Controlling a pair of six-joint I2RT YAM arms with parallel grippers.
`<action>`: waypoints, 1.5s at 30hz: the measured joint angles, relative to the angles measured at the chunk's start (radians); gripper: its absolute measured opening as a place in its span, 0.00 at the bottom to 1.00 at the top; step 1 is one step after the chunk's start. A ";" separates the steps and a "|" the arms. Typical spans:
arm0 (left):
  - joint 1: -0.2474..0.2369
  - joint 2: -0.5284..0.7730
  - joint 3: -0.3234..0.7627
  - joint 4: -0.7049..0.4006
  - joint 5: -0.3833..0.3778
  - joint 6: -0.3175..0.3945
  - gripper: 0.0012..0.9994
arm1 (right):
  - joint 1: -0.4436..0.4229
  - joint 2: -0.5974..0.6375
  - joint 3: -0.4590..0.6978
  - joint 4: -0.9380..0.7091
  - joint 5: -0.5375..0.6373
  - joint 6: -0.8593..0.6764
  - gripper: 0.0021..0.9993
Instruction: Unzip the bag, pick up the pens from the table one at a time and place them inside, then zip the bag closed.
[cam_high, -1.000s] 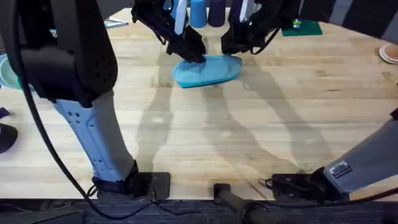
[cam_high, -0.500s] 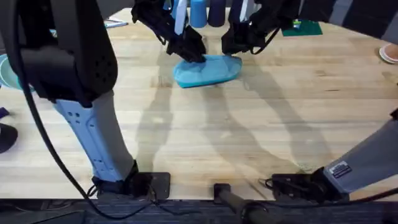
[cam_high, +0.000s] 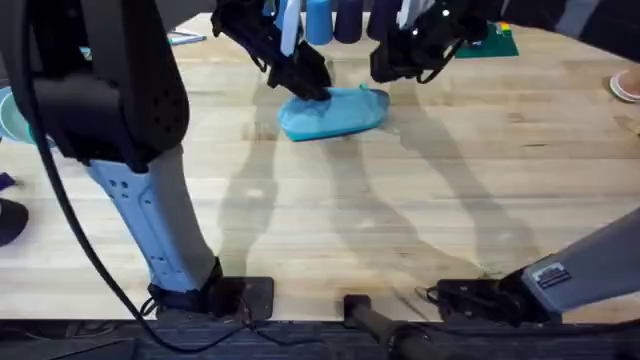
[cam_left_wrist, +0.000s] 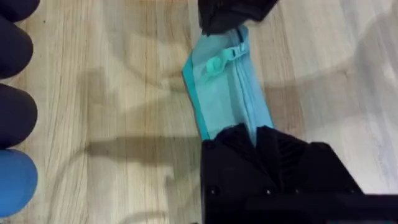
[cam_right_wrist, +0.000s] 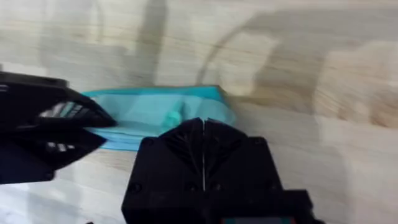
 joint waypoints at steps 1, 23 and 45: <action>0.000 0.000 0.000 0.000 0.000 0.000 0.04 | -0.005 0.000 0.000 -0.010 0.004 -0.002 0.03; 0.000 0.000 0.000 0.000 0.000 0.000 0.04 | -0.076 -0.059 0.003 -0.055 0.020 -0.015 0.99; 0.000 0.000 0.000 0.000 0.000 0.000 0.04 | -0.076 0.027 0.404 -0.366 -0.006 -0.016 1.00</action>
